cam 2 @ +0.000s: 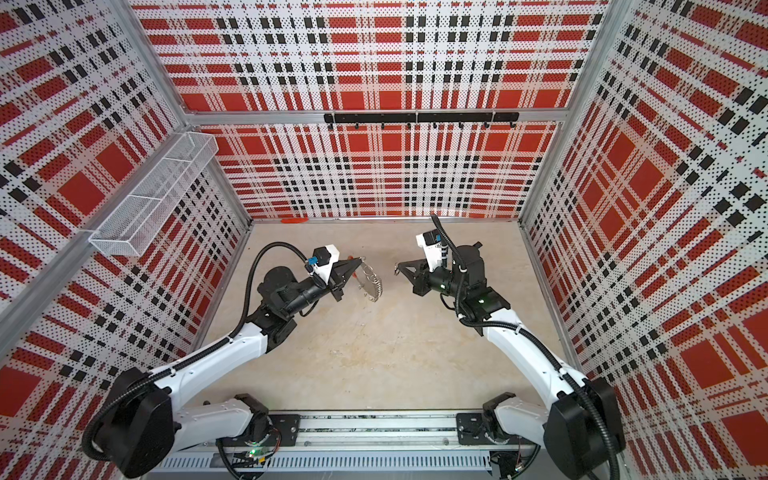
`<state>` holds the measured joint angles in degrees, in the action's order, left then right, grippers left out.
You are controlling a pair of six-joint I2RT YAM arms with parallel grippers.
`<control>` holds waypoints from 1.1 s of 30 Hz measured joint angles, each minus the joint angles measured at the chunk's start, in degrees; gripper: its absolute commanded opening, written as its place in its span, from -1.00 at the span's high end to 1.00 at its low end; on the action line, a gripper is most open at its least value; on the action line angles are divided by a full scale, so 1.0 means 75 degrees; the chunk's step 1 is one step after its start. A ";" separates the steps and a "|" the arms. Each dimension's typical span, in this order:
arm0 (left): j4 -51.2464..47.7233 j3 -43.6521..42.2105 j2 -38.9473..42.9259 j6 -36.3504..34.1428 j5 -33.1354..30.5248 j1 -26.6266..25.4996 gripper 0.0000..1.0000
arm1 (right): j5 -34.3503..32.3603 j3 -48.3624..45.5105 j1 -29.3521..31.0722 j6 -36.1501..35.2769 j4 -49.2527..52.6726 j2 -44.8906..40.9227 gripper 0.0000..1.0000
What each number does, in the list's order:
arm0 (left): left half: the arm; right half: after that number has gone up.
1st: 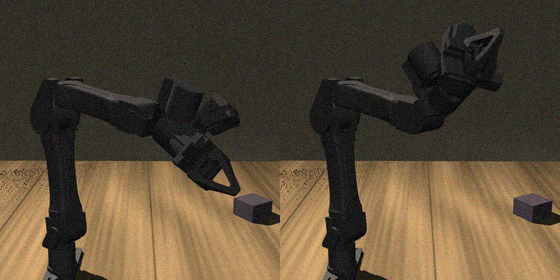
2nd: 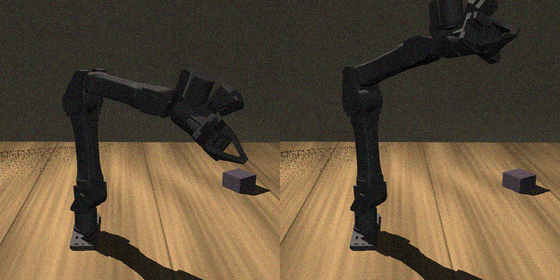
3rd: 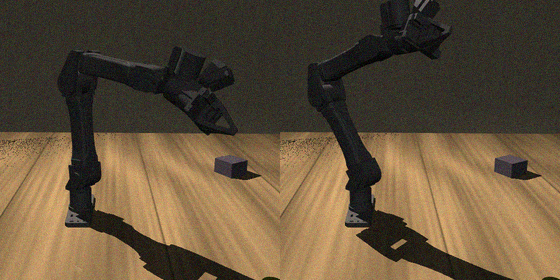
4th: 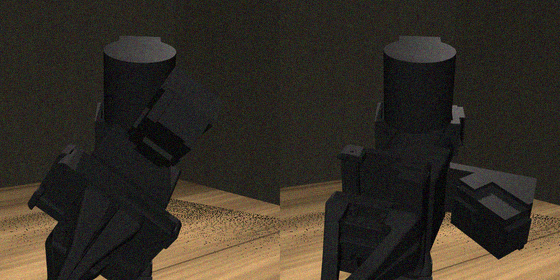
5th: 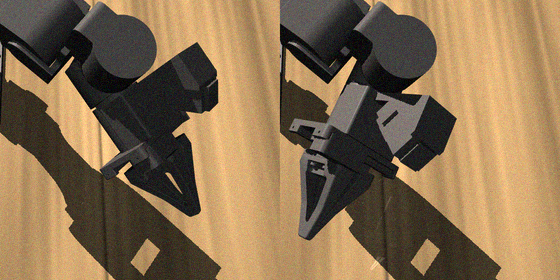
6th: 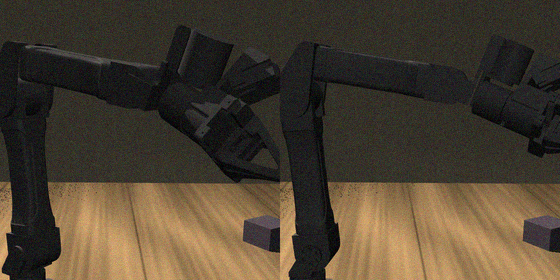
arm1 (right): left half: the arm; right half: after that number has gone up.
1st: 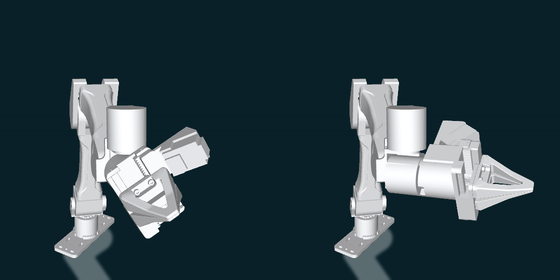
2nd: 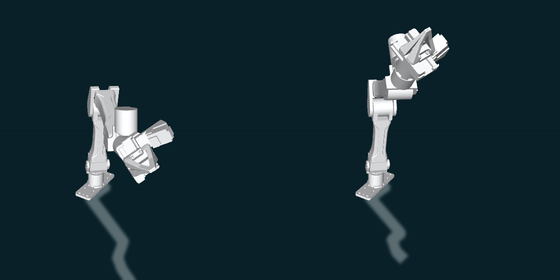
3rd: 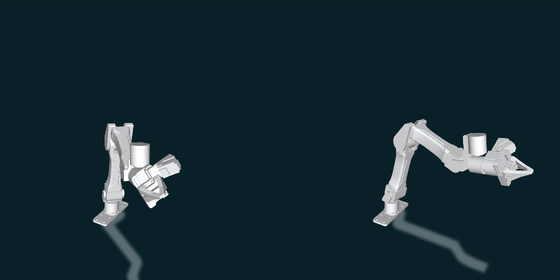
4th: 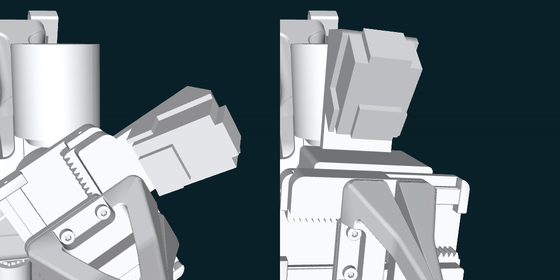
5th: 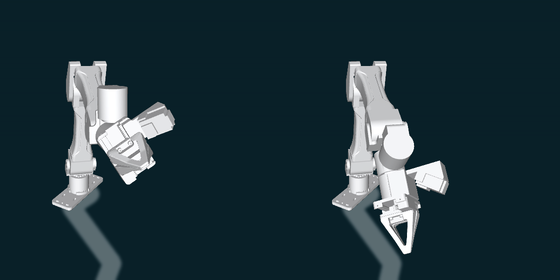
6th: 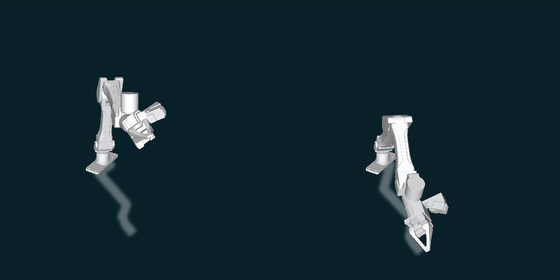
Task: Put the keys on the keyring
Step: 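Lift the tagged key with the right gripper toward the keyring held by the left gripper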
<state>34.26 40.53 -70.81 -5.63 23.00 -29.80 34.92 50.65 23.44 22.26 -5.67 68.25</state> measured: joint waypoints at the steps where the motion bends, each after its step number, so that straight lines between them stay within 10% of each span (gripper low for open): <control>1: 0.0003 0.0035 -0.0085 -0.0012 0.0044 -0.0015 1.00 | 0.0076 0.0000 0.0000 0.0125 -0.0128 0.0000 1.00; 33: 0.0854 0.0740 -0.1142 0.0286 0.0315 -0.1046 1.00 | 0.0487 0.0017 0.0000 0.0527 -0.0807 -0.0460 1.00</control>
<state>40.66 46.09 -79.37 -3.49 25.36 -37.65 38.57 50.78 23.44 26.22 -11.73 64.79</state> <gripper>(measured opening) 0.042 0.050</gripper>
